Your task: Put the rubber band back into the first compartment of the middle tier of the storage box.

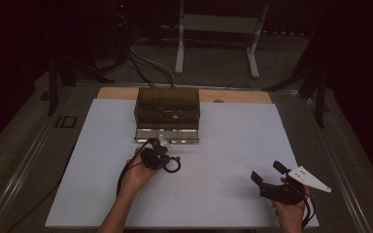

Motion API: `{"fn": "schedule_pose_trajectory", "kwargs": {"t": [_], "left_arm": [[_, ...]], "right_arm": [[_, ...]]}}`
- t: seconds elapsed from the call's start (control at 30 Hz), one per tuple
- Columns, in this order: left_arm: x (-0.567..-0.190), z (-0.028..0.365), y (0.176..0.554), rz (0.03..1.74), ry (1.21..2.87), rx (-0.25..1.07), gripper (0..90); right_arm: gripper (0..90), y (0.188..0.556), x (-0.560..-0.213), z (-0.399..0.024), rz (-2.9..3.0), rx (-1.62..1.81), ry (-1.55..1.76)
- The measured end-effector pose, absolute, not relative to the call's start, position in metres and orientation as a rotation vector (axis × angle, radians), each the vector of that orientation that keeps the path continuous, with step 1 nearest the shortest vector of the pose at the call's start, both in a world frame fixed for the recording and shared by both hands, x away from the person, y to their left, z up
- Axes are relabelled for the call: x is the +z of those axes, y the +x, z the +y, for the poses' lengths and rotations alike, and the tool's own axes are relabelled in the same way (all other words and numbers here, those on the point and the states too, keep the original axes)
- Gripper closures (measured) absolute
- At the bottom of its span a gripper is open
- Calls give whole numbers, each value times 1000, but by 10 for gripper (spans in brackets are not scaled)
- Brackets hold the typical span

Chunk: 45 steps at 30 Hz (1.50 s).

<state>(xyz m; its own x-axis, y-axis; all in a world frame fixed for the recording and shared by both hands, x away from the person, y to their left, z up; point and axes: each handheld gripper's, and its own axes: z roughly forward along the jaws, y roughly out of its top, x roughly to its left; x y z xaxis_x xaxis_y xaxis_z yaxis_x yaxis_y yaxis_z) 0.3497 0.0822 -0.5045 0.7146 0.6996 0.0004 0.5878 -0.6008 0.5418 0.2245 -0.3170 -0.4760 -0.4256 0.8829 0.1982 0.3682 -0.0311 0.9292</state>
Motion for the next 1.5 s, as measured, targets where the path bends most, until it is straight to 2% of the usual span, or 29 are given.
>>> {"fn": "schedule_pose_trajectory", "kwargs": {"t": [1.5], "left_arm": [[-486,83,348,931,2403,259,867]], "right_arm": [[0,224,-476,-317,1788,1462,1304]]}}
